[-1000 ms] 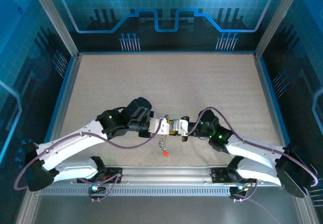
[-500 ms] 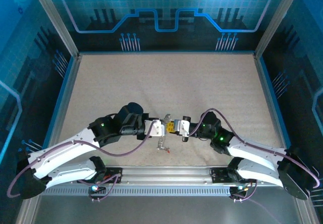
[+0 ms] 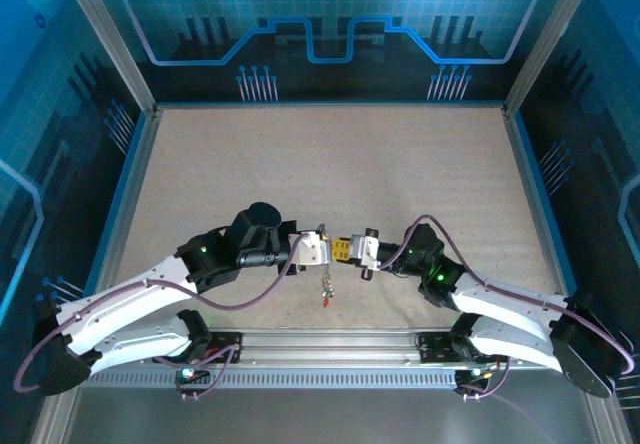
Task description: Put the keys on the keyring
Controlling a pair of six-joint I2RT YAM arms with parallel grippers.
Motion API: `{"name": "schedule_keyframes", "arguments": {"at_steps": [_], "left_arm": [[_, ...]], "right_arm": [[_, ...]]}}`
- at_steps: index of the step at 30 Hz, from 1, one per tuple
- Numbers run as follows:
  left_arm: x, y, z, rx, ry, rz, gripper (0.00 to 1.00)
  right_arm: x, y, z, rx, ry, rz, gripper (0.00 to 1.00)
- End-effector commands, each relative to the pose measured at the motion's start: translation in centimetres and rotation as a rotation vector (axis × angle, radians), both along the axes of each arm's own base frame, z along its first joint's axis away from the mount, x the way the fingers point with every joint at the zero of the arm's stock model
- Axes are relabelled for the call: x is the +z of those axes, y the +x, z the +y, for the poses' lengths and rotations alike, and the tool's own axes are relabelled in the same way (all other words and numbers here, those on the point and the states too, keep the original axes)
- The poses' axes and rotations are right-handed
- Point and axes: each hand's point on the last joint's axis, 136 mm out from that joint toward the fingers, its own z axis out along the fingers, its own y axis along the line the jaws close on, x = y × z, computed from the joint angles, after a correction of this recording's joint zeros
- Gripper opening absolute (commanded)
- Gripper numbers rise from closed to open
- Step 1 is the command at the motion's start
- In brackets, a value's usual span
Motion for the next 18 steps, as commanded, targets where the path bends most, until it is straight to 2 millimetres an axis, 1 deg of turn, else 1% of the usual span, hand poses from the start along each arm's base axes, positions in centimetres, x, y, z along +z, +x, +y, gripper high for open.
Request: {"name": "schedule_keyframes", "arguments": {"at_steps": [1, 3, 8, 11, 13, 16, 18], "left_arm": [[-0.3, -0.3, -0.2, -0.007, -0.027, 0.007, 0.17], [-0.4, 0.0, 0.0, 0.009, -0.035, 0.000, 0.18], [0.1, 0.6, 0.1, 0.038, -0.089, -0.027, 0.25], [0.3, 0.6, 0.2, 0.044, -0.110, -0.041, 0.26], [0.5, 0.7, 0.2, 0.048, -0.130, -0.047, 0.25], [0.7, 0.7, 0.1, 0.054, -0.161, -0.046, 0.18], [0.8, 0.7, 0.2, 0.058, -0.185, -0.048, 0.17]], "right_arm": [[2.6, -0.5, 0.1, 0.026, 0.101, -0.049, 0.00], [2.9, -0.5, 0.1, 0.027, 0.107, -0.050, 0.00], [3.9, -0.8, -0.1, 0.033, 0.124, -0.069, 0.00], [4.2, -0.9, -0.2, 0.032, 0.123, -0.079, 0.00], [4.4, -0.8, -0.2, 0.031, 0.124, -0.079, 0.00], [4.6, -0.7, -0.2, 0.026, 0.133, -0.077, 0.00], [4.9, -0.5, -0.1, 0.022, 0.145, -0.076, 0.00]]}}
